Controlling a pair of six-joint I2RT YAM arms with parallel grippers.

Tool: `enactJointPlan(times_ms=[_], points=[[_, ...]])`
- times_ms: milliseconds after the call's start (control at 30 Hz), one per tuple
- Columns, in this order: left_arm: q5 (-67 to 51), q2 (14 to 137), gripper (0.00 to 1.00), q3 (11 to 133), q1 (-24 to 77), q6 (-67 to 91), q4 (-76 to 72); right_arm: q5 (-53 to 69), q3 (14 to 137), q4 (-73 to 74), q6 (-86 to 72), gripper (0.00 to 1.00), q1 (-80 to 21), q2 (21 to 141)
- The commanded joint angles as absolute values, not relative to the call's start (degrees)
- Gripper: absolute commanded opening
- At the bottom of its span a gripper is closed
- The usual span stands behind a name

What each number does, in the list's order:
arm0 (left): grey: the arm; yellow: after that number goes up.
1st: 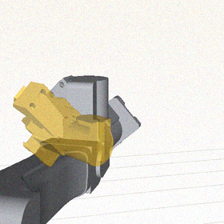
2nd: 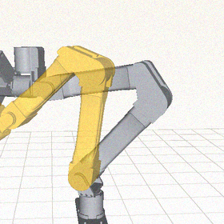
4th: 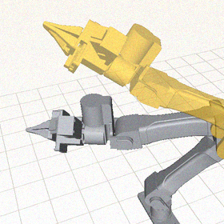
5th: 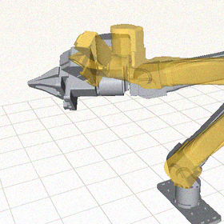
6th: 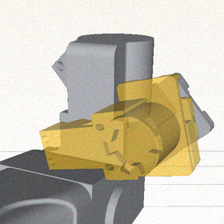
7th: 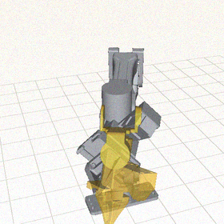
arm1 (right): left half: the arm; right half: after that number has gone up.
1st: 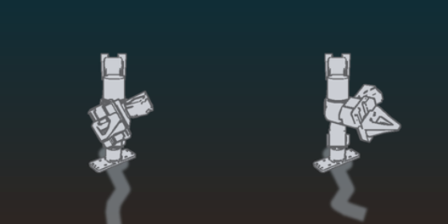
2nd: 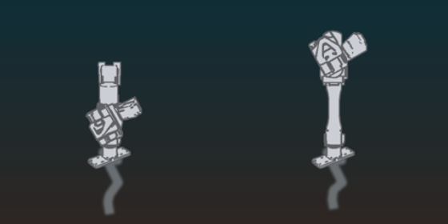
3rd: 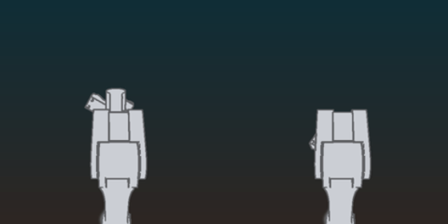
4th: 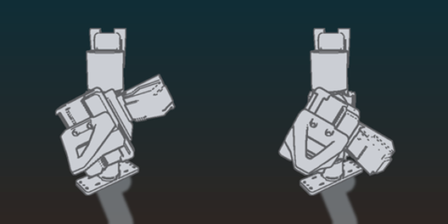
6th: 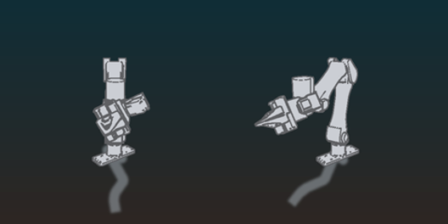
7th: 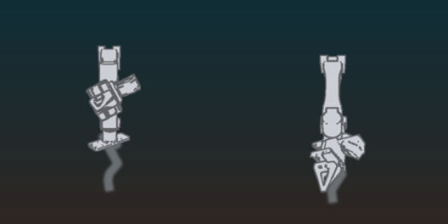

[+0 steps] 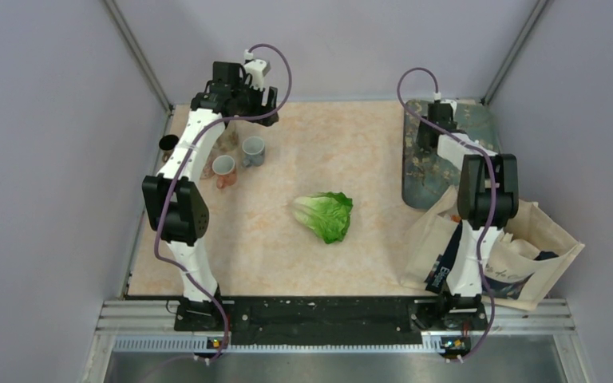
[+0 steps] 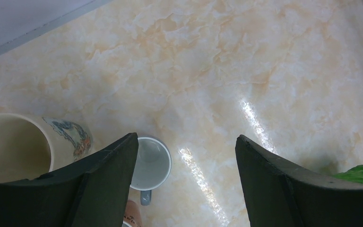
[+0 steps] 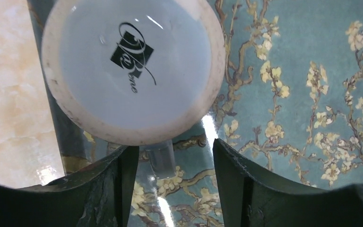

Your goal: Turn the mug right side up

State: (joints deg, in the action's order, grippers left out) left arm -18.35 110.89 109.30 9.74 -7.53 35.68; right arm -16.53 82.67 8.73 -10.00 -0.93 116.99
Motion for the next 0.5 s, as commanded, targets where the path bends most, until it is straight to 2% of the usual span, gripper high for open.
enactJointPlan(times_ms=[0,100,333,367,433,467], points=[[-18.95,108.46,0.8,110.92,9.67,-7.73,34.15,-18.88,84.83,9.36,-11.01,0.58,-0.26,117.02],[-19.09,108.32,0.8,110.53,9.67,-7.75,34.32,-18.35,85.1,9.06,-9.63,0.46,-0.24,117.67],[-19.14,108.23,0.8,110.71,9.58,-7.74,34.32,-18.32,87.57,9.14,-8.71,0.33,-0.26,120.22],[-19.16,108.26,0.8,110.73,9.62,-7.72,34.35,-18.25,88.08,9.33,-8.62,0.28,-0.26,120.82],[-19.16,108.23,0.8,110.75,9.58,-7.64,34.32,-18.1,88.8,9.7,-8.52,0.07,-0.24,121.31],[-19.2,108.24,0.8,110.74,9.58,-7.6,34.45,-18.34,88.97,9.71,-8.46,0.0,-0.26,121.18]])
